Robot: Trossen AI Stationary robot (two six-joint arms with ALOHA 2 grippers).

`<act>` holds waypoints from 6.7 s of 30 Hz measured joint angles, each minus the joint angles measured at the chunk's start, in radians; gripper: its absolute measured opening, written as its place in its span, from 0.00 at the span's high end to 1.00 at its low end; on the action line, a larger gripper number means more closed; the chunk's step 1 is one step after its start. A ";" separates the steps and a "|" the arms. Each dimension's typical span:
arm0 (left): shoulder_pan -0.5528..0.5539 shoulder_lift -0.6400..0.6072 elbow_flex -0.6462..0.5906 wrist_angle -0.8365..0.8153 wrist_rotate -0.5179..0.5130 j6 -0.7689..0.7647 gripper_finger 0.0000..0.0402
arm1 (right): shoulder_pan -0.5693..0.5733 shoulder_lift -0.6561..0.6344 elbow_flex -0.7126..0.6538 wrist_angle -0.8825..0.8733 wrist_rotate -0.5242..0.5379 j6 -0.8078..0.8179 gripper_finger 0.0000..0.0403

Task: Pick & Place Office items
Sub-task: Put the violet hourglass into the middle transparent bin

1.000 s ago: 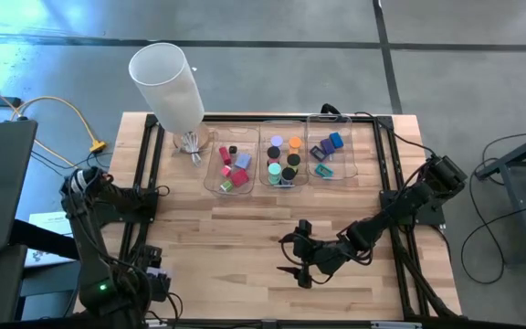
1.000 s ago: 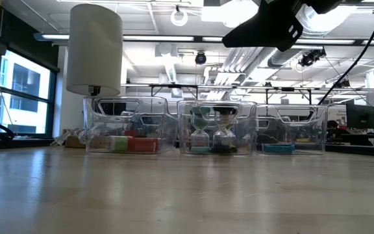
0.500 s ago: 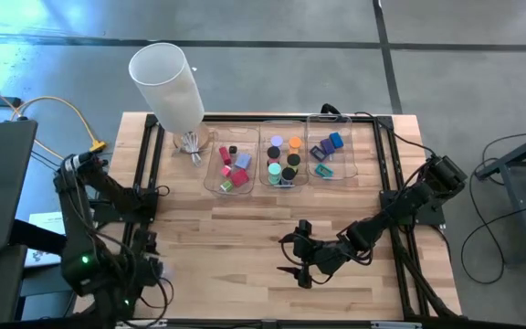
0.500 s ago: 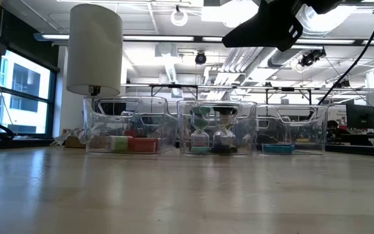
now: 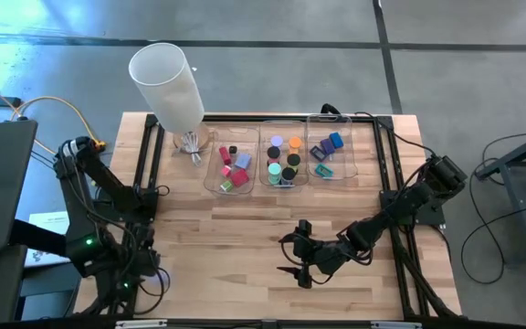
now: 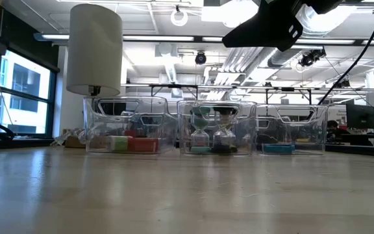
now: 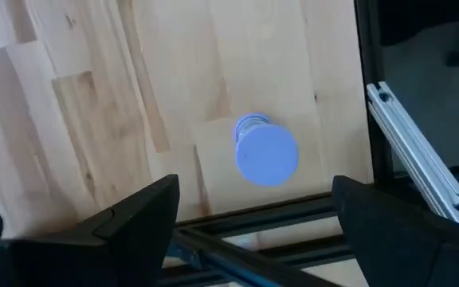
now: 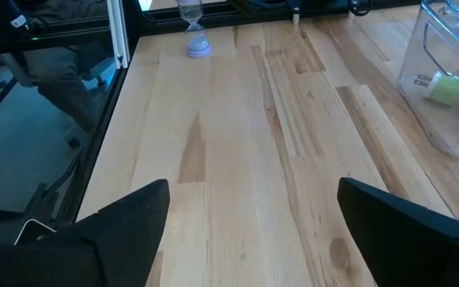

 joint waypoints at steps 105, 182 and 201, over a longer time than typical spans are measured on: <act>0.131 0.153 -0.198 0.403 0.142 -0.112 0.51 | -0.016 0.066 0.000 0.063 -0.027 -0.015 0.12; 1.660 0.771 0.839 0.180 0.173 1.419 0.51 | 0.125 -0.013 0.000 -0.287 0.780 -0.235 0.12; 1.666 0.854 0.839 0.135 0.267 1.413 0.51 | 0.125 -0.013 0.000 -0.287 0.785 -0.232 0.12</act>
